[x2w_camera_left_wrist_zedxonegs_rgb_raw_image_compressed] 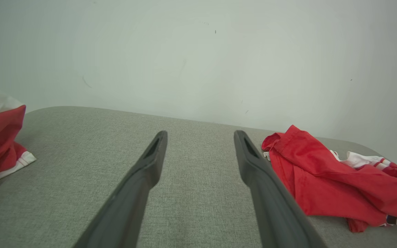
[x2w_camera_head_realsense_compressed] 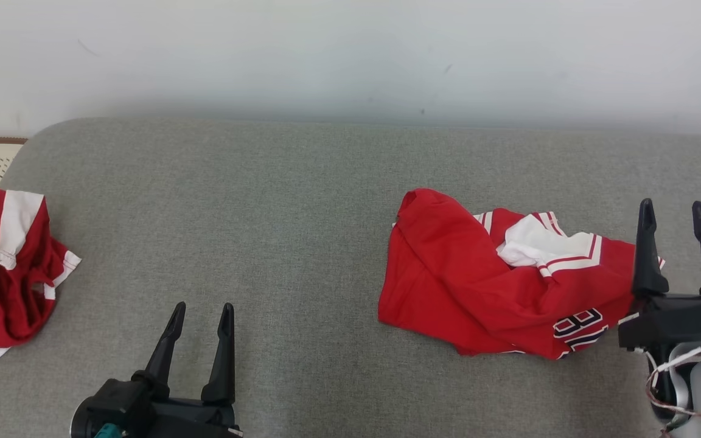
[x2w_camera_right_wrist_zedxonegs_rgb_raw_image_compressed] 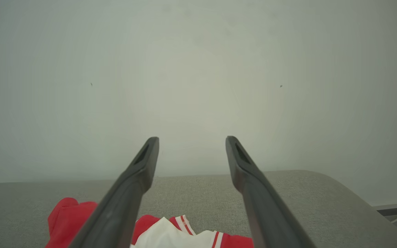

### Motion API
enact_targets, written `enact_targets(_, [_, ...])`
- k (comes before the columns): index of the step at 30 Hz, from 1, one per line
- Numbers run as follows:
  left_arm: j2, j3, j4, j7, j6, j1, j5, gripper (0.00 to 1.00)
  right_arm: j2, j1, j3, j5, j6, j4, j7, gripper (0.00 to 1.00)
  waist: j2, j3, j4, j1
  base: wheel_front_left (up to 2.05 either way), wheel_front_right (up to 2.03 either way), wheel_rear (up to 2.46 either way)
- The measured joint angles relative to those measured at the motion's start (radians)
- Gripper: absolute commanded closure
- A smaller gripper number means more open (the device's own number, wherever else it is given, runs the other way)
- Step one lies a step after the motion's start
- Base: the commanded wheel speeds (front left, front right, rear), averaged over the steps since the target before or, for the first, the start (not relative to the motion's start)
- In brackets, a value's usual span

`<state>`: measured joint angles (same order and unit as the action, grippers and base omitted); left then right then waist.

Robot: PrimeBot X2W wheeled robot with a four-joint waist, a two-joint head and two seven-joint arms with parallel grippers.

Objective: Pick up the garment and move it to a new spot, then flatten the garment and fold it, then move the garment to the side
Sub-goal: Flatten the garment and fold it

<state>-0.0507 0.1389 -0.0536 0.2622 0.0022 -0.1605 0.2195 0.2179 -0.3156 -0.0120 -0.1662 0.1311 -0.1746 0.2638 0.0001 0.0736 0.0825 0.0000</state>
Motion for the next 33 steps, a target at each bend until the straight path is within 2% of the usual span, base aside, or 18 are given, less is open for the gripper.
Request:
enact_targets(8, [0.0, -0.002, 0.003, 0.0, 0.0, 0.0, 0.0, 0.0, -0.051, 0.098, 0.015, 0.0, 0.0, 0.124, 0.0, 0.0, 0.0, 0.008, -0.01, 0.0, 0.0, 0.0, 0.0])
enact_targets(16, [0.0, -0.006, -0.004, 0.0, -0.011, -0.001, -0.014, 0.0, -0.083, 0.187, 0.049, 0.019, 0.0, 0.17, 0.0, 0.0, -0.0001, 0.008, -0.025, 0.0, 0.0, 0.0, 0.0])
enact_targets(28, [0.0, 0.092, -0.087, 0.0, -0.09, -0.105, -0.033, 0.0, -0.105, 0.178, 0.091, 0.026, 0.0, 0.175, 0.0, 0.0, 0.0, 0.031, -0.076, -0.0001, 0.0, 0.0, 0.0])
enact_targets(33, [0.001, 0.153, -0.212, 0.0, -0.114, -0.179, -0.023, 0.0, -0.116, 0.161, 0.1, 0.026, 0.0, 0.17, 0.0, 0.0, 0.0, 0.05, -0.117, -0.0001, 0.0, 0.0, 0.0])
